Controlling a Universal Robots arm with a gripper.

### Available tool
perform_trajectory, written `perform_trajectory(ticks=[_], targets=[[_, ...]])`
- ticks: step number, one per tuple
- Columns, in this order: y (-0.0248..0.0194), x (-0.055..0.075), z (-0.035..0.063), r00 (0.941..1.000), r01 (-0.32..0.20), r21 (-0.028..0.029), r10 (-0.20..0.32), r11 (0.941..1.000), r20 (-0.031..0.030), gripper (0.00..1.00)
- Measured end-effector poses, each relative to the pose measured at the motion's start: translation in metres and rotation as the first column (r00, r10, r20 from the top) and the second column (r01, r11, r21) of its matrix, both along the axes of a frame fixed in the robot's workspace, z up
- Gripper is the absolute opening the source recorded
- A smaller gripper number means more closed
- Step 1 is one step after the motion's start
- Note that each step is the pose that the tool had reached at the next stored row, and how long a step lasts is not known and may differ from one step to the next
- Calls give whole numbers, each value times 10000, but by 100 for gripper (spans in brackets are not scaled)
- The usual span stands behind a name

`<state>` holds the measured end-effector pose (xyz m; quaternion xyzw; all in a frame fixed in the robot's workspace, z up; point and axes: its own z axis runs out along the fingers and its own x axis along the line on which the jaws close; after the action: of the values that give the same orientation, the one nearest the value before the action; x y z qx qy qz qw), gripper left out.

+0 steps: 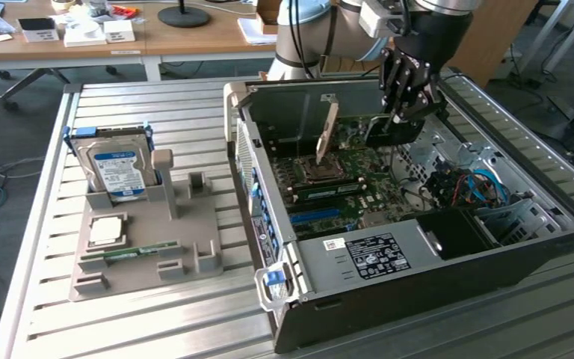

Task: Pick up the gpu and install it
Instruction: 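Insert the gpu into the slot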

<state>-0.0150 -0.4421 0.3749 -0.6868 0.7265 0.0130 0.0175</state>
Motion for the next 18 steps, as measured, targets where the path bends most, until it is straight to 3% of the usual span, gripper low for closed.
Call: perform_trajectory(ticks=[2, 10, 18], targets=[[-2, -1, -1, 10000, 1, 2, -1, 10000, 1, 27], [-83, -22, -77, 10000, -14, 2, 14, 10000, 1, 27], [-94, -56, -193, 10000, -16, 2, 16, 10000, 1, 27]])
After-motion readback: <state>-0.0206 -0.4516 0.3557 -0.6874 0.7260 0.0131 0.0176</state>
